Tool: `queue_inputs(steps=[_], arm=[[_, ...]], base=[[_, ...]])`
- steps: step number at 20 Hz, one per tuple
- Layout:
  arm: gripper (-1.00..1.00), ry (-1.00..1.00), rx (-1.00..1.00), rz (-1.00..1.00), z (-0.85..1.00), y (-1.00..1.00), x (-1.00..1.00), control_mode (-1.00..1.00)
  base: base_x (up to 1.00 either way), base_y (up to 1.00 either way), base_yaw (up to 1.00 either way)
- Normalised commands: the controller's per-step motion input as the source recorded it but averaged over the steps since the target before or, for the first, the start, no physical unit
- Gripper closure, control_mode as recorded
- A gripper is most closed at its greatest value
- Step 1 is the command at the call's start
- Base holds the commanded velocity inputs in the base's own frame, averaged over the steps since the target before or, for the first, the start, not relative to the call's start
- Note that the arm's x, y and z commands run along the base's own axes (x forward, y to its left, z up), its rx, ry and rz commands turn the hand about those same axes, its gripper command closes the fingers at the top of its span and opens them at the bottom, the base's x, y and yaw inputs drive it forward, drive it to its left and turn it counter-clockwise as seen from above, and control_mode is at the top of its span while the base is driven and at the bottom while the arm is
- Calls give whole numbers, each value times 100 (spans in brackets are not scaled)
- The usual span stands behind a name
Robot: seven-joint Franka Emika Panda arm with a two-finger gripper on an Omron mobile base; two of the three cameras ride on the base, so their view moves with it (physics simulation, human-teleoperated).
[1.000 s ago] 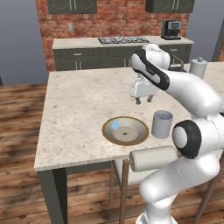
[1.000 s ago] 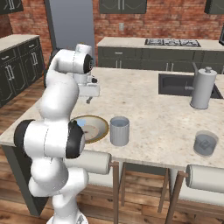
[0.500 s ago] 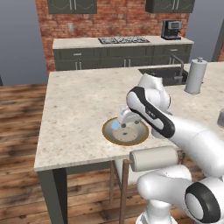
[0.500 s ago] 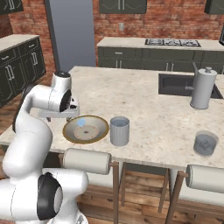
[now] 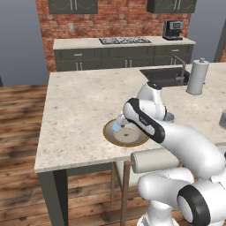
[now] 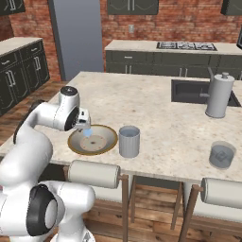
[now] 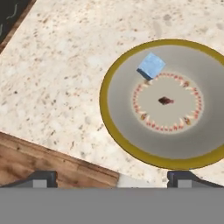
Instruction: There are four ice cubes in the ice bowl. Place two ice cubes in each glass of water.
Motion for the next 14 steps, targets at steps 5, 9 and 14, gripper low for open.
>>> queue_inputs(steps=[5,9,14], arm=[[-100,2,0,-8,-3,0,83,-100],[-100,3,7,-3,-22,-22,24,-100],[-100,1,18,-28,-34,-10,0,-100]], base=[[0,0,0],[0,0,0],[0,0,0]])
